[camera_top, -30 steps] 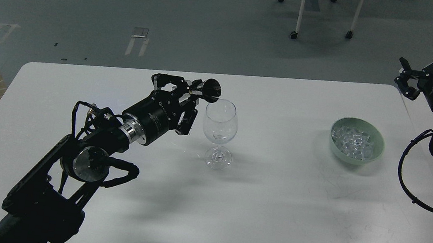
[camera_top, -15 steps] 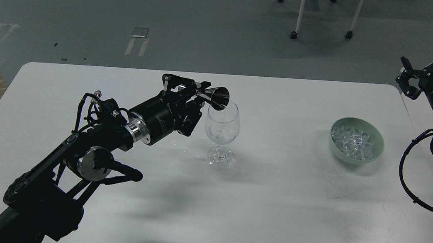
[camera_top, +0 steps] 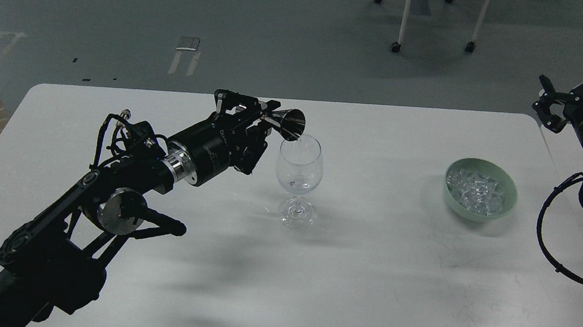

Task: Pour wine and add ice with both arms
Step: 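Tilt the jigger with the left gripper to pour into the glass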

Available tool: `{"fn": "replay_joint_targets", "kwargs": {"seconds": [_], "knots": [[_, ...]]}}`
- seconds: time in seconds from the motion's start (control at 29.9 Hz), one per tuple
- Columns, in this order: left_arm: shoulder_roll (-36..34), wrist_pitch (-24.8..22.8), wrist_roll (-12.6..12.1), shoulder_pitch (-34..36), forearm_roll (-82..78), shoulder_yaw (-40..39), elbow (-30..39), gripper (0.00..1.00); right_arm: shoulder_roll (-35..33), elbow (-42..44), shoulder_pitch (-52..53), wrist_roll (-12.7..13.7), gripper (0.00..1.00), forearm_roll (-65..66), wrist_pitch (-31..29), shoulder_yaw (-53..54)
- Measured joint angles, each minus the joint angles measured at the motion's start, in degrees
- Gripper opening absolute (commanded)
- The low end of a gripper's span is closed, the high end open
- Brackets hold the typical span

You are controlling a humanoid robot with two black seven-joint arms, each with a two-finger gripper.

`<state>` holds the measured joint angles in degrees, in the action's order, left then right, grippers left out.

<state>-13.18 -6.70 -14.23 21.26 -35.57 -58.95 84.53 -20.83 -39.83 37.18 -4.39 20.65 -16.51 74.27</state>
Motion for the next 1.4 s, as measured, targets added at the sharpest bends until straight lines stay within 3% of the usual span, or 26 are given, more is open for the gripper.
{"fn": "replay_joint_targets", "kwargs": {"seconds": [0.43,1.4], "knots": [[-1.43,-3.01,-0.01,0.96,-7.43,1.74,0.11,0.00,-0.33,0.19,-0.22,-0.01,1.00,0.00,-0.08,0.00],[-5.00,-3.15,-1.82,5.76,-13.91,4.19,0.56,0.00,-0.38,0.29,-0.52,-0.09,1.00,0.00,-0.30,0.45]]}}
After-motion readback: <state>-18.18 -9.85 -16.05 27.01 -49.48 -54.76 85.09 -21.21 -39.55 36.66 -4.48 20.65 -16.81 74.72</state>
